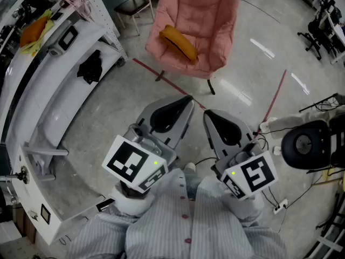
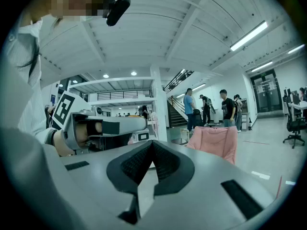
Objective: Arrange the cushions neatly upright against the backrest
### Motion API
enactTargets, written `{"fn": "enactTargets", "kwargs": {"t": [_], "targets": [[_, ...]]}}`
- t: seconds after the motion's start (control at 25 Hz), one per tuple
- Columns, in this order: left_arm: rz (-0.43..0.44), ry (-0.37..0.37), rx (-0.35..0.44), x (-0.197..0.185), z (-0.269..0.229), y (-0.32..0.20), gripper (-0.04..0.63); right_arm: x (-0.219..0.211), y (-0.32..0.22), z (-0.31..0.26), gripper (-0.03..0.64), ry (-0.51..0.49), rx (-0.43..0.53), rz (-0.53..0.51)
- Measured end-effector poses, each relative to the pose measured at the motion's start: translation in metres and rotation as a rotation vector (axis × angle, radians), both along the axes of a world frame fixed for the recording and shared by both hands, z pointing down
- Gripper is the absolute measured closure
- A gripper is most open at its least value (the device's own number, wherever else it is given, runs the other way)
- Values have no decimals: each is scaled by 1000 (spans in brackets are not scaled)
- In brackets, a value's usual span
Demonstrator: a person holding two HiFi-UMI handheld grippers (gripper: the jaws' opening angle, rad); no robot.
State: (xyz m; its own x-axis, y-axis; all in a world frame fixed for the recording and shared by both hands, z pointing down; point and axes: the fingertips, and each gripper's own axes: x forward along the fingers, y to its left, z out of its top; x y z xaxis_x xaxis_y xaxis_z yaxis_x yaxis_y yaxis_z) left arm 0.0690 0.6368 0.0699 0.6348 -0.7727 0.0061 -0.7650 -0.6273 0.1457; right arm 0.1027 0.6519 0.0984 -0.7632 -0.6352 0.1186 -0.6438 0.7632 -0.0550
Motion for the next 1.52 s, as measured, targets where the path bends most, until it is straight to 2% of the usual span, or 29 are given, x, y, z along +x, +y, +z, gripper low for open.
{"fn": "enactTargets", "kwargs": {"t": [0.64,0.88,1.24,1.52], "targets": [[-75,-6,-9,-4,6,25,583,3,21,3,604,-5,-9,-54],[-116,2,-13,-24,7,14,583,-13,11,4,604,-6,-15,-81],[-111,19,-14,-70,14,-63,583,-54,-64,10,604,9,-23,-67],[-46,15,-24,-101,16,-144,583,-86,-142,9,604,18,-24,1]]}}
